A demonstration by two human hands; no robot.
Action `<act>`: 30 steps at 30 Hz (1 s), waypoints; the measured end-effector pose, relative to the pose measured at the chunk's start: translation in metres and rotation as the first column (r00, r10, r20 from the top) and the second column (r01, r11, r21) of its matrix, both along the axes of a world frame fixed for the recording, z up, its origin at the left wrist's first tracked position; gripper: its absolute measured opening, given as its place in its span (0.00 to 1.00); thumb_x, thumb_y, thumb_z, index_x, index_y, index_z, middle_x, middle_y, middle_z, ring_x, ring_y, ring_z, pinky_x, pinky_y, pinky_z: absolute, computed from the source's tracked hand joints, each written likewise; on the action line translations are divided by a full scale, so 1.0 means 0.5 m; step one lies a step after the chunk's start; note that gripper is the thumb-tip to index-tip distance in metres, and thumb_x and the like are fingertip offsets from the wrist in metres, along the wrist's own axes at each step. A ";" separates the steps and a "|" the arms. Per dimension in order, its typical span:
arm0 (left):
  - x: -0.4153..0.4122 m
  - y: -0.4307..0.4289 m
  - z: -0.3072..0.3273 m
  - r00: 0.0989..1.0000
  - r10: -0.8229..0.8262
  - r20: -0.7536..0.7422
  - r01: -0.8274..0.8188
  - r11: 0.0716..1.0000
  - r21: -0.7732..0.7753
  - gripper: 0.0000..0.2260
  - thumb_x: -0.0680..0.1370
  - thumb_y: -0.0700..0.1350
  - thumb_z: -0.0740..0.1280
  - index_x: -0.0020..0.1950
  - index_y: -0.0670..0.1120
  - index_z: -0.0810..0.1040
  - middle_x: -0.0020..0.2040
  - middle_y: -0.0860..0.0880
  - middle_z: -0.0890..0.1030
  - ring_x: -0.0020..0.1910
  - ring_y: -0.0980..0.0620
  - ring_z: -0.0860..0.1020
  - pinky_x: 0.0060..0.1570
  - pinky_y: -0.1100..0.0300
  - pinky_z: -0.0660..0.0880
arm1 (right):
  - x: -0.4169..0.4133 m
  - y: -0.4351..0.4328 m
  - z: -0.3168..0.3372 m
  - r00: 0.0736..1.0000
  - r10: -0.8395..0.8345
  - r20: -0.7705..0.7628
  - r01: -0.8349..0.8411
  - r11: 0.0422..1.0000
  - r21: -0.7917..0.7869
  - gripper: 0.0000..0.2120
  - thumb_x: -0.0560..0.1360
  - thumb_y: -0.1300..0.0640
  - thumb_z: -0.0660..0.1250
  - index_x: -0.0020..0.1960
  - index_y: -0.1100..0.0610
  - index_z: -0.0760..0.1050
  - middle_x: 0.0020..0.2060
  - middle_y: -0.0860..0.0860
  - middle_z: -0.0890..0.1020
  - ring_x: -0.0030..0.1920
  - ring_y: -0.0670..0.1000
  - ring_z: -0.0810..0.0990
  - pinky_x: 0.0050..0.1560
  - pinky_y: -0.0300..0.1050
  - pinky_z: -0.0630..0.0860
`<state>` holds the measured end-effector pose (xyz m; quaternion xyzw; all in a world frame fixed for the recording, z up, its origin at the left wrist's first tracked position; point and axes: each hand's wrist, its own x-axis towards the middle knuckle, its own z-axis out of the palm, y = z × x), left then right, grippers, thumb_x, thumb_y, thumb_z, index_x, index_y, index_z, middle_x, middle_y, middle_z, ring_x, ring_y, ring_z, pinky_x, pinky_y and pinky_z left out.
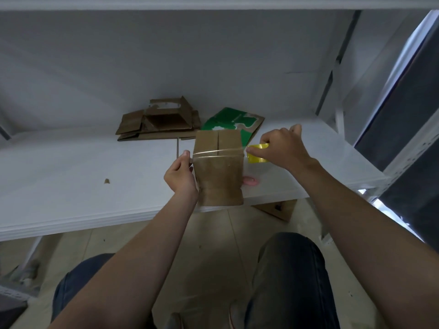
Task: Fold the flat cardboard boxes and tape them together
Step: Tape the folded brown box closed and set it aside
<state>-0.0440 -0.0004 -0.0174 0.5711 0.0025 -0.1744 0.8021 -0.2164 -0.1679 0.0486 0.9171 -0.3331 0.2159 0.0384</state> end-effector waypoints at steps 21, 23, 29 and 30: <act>0.063 -0.062 -0.025 0.936 -0.323 -0.141 0.338 0.935 0.107 0.16 0.80 0.58 0.67 0.57 0.48 0.84 0.51 0.50 0.85 0.52 0.51 0.82 0.41 0.59 0.77 | 0.054 -0.069 -0.044 0.996 0.041 0.073 -0.053 0.984 0.170 0.20 0.75 0.33 0.67 0.32 0.44 0.71 0.27 0.42 0.70 0.40 0.49 0.70 0.50 0.50 0.55; 0.079 -0.060 -0.030 0.907 -0.394 -0.146 0.413 0.901 0.134 0.18 0.81 0.59 0.65 0.62 0.49 0.82 0.56 0.49 0.84 0.57 0.50 0.81 0.49 0.56 0.78 | 0.054 -0.069 -0.044 0.996 0.042 0.077 -0.054 0.984 0.170 0.20 0.75 0.33 0.67 0.32 0.44 0.70 0.28 0.41 0.71 0.41 0.49 0.71 0.50 0.50 0.54; 0.105 -0.060 -0.002 0.935 -0.354 0.002 0.339 0.897 0.282 0.18 0.81 0.50 0.68 0.68 0.52 0.68 0.57 0.48 0.80 0.57 0.49 0.80 0.54 0.56 0.70 | 0.048 -0.073 -0.044 0.995 0.038 0.092 -0.056 0.980 0.192 0.24 0.78 0.32 0.61 0.29 0.45 0.68 0.27 0.43 0.73 0.39 0.49 0.72 0.50 0.51 0.55; 0.107 -0.062 0.007 0.943 -0.326 0.073 0.289 0.905 0.312 0.15 0.81 0.46 0.67 0.66 0.52 0.68 0.54 0.48 0.80 0.56 0.48 0.80 0.51 0.58 0.71 | 0.048 -0.073 -0.045 0.994 0.040 0.100 -0.059 0.980 0.191 0.25 0.78 0.32 0.60 0.28 0.45 0.68 0.27 0.44 0.73 0.38 0.49 0.72 0.50 0.51 0.56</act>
